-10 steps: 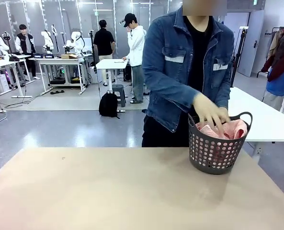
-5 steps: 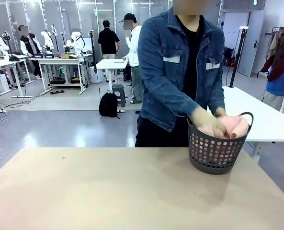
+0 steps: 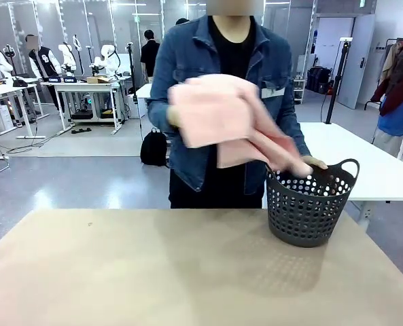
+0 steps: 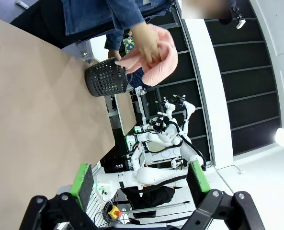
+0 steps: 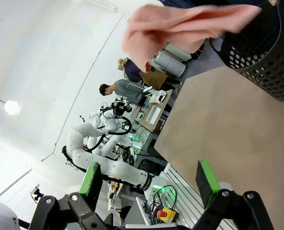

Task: Fold the towel.
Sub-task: Grab the top end of the 100 cm Hotel Towel extended by the human.

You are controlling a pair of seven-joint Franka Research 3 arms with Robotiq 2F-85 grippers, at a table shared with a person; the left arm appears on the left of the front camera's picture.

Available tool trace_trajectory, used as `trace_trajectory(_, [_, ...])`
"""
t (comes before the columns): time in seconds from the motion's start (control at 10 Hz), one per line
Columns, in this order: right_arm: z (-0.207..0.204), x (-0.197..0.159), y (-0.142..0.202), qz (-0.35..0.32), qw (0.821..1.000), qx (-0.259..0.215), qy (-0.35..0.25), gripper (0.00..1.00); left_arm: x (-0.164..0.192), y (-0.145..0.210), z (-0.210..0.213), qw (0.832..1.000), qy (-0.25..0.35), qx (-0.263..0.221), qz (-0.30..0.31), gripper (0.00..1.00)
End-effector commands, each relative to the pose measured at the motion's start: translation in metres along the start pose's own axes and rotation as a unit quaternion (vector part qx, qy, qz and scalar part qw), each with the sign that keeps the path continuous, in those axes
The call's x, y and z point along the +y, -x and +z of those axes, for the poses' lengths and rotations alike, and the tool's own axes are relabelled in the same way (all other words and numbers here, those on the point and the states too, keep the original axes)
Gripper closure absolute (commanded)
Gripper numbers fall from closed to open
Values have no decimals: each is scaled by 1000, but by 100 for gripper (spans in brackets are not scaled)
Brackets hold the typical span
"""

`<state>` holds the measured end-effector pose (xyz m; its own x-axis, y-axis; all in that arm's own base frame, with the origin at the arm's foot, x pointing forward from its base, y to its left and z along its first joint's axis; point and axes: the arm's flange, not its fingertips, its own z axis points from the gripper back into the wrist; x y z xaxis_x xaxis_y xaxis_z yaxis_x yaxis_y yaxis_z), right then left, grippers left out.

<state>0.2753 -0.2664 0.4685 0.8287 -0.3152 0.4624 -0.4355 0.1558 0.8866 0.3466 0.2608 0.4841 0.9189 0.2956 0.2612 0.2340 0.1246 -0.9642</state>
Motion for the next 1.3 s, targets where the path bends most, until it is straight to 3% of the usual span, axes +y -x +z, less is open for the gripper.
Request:
trace_trajectory(0.0, [1,1,0,4,1000,1,-5,0,-2,0,3,1000,1,9,2,0])
trace_trajectory(1.2, [1,1,0,4,1000,1,-5,0,-2,0,3,1000,1,9,2,0])
